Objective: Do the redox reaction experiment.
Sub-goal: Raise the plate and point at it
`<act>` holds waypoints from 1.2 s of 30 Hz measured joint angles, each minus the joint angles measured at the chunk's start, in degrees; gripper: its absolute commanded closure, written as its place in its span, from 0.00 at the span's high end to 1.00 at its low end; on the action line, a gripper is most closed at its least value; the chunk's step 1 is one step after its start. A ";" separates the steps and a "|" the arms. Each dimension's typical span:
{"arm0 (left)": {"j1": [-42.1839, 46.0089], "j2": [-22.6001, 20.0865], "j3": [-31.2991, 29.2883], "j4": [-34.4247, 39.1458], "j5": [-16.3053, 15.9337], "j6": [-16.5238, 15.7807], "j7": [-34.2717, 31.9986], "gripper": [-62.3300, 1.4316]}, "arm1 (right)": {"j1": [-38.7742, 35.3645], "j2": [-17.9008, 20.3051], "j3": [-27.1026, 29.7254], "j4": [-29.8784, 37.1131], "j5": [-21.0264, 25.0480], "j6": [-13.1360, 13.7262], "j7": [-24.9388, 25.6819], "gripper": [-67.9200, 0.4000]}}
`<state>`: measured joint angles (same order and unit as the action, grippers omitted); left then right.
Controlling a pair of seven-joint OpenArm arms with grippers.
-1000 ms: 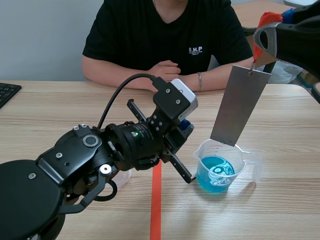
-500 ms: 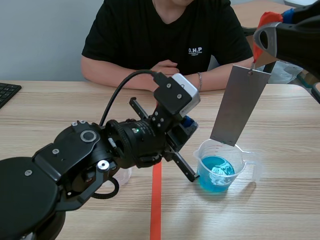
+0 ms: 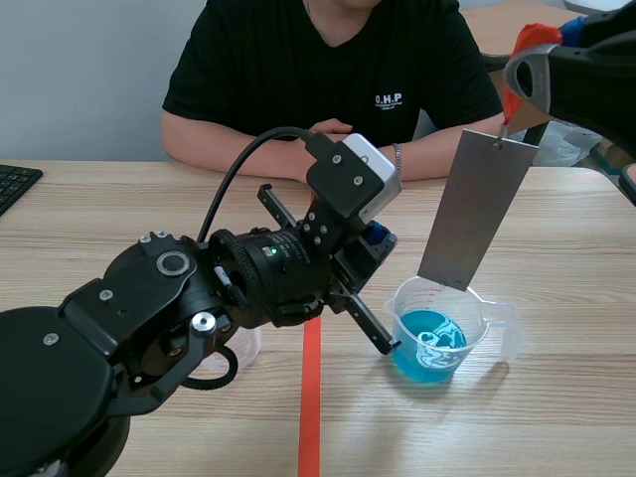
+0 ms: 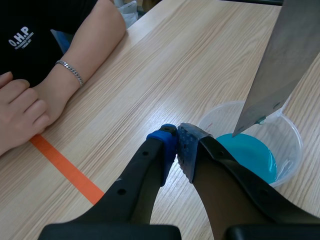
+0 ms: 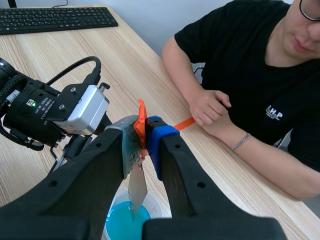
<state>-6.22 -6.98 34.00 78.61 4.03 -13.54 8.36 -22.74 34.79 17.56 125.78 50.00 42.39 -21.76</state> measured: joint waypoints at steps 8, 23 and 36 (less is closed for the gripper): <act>0.13 -0.02 0.00 0.00 0.00 0.00 -0.09 0.09 | 0.00 0.00 0.00 0.00 0.00 0.00 0.00 0.03; 12.87 -12.22 -8.61 9.66 0.42 0.70 -5.53 0.09 | 0.00 0.00 0.00 0.00 0.00 0.00 0.02 0.03; 41.05 -20.63 -29.79 21.90 0.42 5.49 -8.57 0.09 | 0.00 0.00 0.00 0.00 0.00 0.00 0.02 0.03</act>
<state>34.83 -27.62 4.21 100.51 4.45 -8.05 -0.21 -22.74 34.79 17.56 125.78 50.00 42.39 -21.74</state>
